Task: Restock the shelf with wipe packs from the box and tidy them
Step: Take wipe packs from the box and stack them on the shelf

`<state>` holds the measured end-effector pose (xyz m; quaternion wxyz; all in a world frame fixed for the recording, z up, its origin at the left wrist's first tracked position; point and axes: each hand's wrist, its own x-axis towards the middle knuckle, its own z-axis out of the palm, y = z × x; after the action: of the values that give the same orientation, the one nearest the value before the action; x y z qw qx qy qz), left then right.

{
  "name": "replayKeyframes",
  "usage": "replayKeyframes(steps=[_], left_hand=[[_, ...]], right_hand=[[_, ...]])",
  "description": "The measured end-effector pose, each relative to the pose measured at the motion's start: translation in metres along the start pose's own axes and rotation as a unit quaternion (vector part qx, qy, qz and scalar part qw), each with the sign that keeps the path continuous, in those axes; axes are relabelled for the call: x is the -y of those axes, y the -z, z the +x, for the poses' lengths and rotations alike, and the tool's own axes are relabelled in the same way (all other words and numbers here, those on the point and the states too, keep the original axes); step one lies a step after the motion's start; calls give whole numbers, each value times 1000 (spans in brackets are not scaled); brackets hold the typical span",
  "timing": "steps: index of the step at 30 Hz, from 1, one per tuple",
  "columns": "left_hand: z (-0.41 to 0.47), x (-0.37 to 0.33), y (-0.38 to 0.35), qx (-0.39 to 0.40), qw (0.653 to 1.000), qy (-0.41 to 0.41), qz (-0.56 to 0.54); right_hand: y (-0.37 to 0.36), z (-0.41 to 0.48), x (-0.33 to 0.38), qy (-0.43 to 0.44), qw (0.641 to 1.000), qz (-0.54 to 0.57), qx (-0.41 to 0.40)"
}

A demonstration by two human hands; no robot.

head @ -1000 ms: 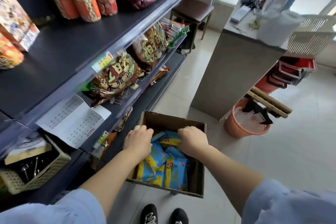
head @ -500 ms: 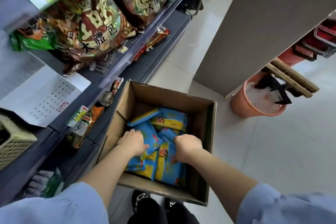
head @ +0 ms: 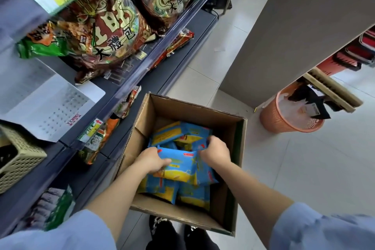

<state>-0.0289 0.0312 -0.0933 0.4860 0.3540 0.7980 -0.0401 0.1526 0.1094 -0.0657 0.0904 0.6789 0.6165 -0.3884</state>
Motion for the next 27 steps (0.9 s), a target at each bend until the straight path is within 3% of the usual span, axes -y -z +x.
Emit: replayKeyframes(steps=[5, 8, 10, 13, 19, 27], left_hand=[[-22, -2, 32, 13, 989, -79, -124], [-41, -9, 50, 9, 988, -144, -58], [-57, -19, 58, -45, 981, -189, -7], [-81, -35, 71, -98, 967, -232, -48], [-130, -44, 111, -114, 958, -226, -134], [-210, -35, 169, -153, 906, -197, -341]], right_hand=[[14, -4, 8, 46, 997, 59, -12], [33, -13, 26, 89, 990, 105, -15], [46, -23, 43, 127, 985, 119, -10], [62, -39, 66, 193, 974, 115, 14], [106, -75, 101, 245, 949, 184, 78], [161, -109, 129, 193, 944, 247, 106]])
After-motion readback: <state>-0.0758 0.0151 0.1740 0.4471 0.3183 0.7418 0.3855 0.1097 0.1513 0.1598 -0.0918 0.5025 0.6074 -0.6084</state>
